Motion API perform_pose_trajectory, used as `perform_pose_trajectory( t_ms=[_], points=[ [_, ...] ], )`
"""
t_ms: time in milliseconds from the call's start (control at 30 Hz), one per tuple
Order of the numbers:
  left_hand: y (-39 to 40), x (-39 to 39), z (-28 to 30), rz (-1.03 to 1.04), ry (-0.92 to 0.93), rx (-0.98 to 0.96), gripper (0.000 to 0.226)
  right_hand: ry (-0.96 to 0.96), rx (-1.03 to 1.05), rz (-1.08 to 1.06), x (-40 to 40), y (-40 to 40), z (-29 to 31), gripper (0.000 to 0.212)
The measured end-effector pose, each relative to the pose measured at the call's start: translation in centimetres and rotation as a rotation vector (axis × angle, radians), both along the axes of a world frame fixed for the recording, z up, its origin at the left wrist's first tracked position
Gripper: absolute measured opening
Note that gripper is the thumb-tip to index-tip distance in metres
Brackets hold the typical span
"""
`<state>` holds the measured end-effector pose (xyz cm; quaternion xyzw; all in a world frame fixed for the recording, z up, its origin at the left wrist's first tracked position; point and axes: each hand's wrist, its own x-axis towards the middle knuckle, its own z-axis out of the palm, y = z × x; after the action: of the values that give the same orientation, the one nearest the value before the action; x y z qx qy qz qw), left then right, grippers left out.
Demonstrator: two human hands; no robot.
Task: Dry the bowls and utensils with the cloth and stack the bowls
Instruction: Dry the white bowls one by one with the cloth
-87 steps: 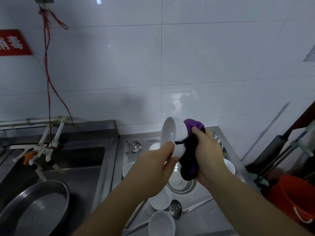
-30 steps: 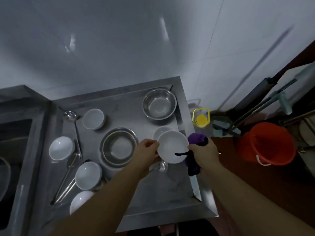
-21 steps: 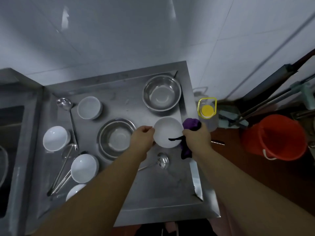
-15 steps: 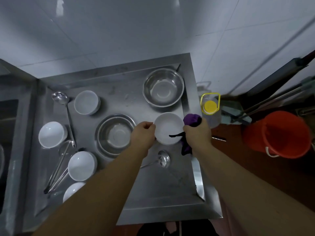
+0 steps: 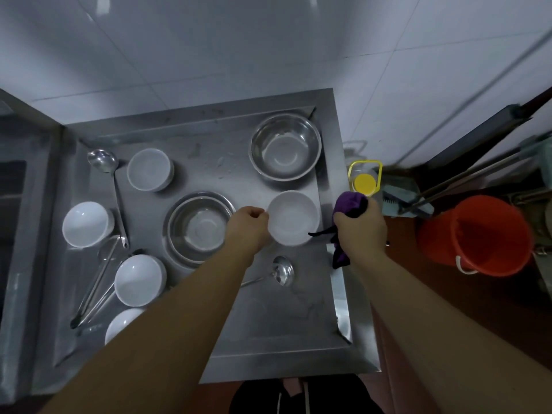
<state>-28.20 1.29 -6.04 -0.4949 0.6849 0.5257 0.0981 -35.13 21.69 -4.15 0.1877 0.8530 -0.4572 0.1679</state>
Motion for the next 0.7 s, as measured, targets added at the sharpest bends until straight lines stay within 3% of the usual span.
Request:
perform_pose_trajectory(
  t_ms=[300, 533, 700],
  points=[
    [-2.7, 6.7, 5.5, -0.329, -0.113, -0.291, 0.025, 0.079, -0.02, 0.251, 4.9, -2.0, 5.1, 0.033],
    [-8.3, 16.0, 7.1, -0.349, -0.173, -0.358, 0.01, 0.008, -0.105, 0.519, 12.2, -8.2, 5.6, 0.035],
    [-13.8, 22.1, 5.6, -0.337, -0.259, -0.316, 0.025, -0.064, -0.022, 0.656, 16.9, -13.2, 4.7, 0.029]
  ],
)
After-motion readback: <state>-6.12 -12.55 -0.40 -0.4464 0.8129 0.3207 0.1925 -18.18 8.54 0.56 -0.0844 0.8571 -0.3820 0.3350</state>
